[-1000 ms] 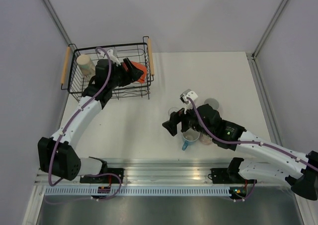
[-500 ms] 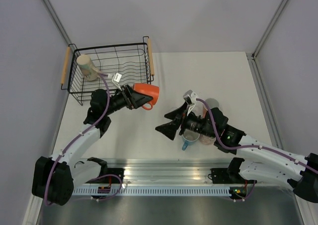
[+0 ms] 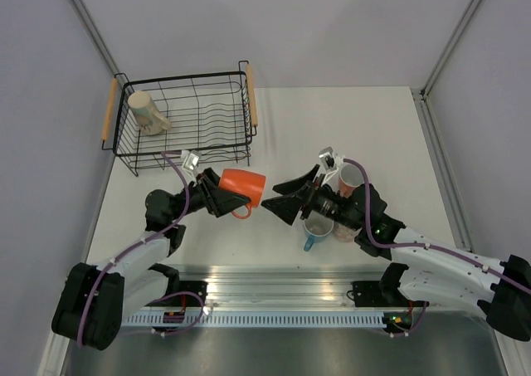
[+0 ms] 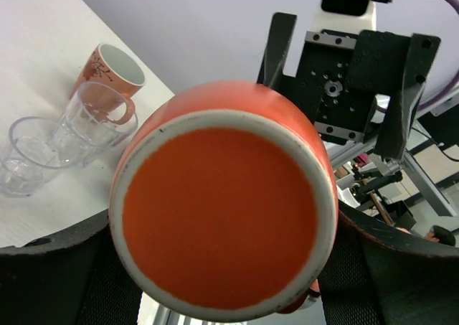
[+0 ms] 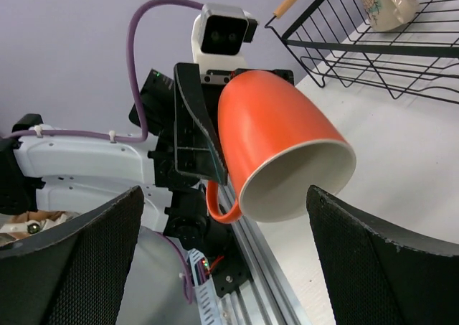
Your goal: Unload the cups from the dish rack
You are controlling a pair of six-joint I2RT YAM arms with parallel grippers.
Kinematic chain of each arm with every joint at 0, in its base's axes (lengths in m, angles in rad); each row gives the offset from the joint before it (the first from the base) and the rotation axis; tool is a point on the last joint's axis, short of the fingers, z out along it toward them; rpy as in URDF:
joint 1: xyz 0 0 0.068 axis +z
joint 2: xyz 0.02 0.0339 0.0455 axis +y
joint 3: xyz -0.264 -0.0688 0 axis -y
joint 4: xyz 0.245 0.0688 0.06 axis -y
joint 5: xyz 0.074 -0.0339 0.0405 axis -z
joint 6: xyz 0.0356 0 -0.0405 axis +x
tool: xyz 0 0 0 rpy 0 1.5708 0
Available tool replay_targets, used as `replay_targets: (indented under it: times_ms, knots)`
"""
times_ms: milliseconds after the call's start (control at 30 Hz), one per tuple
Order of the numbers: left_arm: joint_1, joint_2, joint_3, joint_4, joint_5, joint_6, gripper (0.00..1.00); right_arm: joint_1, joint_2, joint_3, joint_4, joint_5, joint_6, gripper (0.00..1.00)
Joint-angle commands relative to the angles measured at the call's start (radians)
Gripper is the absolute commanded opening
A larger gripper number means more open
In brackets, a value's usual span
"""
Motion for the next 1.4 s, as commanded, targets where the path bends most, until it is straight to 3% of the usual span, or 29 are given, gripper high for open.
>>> replay_targets:
  times_ms: [0, 300, 500, 600, 800, 1000, 1067, 1100, 1200, 1300, 1367]
  knots:
    - [0.005, -0.015, -0.02, 0.295, 0.02, -0.075, 0.02, -0.006, 0.039, 0.009, 0.135, -0.011, 0.076, 0.98]
    - [-0.009, -0.01, -0.082, 0.324, -0.024, -0.08, 0.02, -0.006, 0.209, 0.025, 0.353, -0.108, 0.196, 0.89]
    - [-0.064, -0.002, -0.092, 0.303, -0.043, -0.037, 0.02, -0.004, 0.275, 0.054, 0.419, -0.109, 0.219, 0.75]
    - [-0.084, -0.004, -0.097, 0.301, -0.047, -0.026, 0.02, -0.006, 0.309, 0.077, 0.432, -0.111, 0.228, 0.6]
    - [-0.096, -0.036, -0.103, 0.257, -0.053, -0.002, 0.02, -0.006, 0.363, 0.096, 0.472, -0.125, 0.243, 0.03]
    - [-0.096, -0.091, -0.091, 0.118, -0.082, 0.046, 0.03, -0.006, 0.363, 0.094, 0.46, -0.129, 0.243, 0.01]
    - [-0.096, -0.117, -0.077, 0.05, -0.122, 0.079, 0.18, -0.006, 0.343, 0.096, 0.411, -0.117, 0.222, 0.01]
    - [-0.096, -0.152, -0.071, -0.035, -0.139, 0.115, 0.46, -0.006, 0.326, 0.099, 0.349, -0.109, 0.211, 0.01]
    - [-0.093, -0.246, -0.03, -0.288, -0.24, 0.212, 0.83, -0.004, 0.282, 0.11, 0.206, -0.073, 0.153, 0.01]
    - [-0.093, -0.343, 0.03, -0.494, -0.363, 0.306, 0.97, -0.004, 0.236, 0.116, 0.088, -0.025, 0.098, 0.01]
    - [-0.092, -0.377, 0.055, -0.585, -0.438, 0.348, 1.0, -0.004, 0.217, 0.116, 0.043, -0.001, 0.067, 0.01]
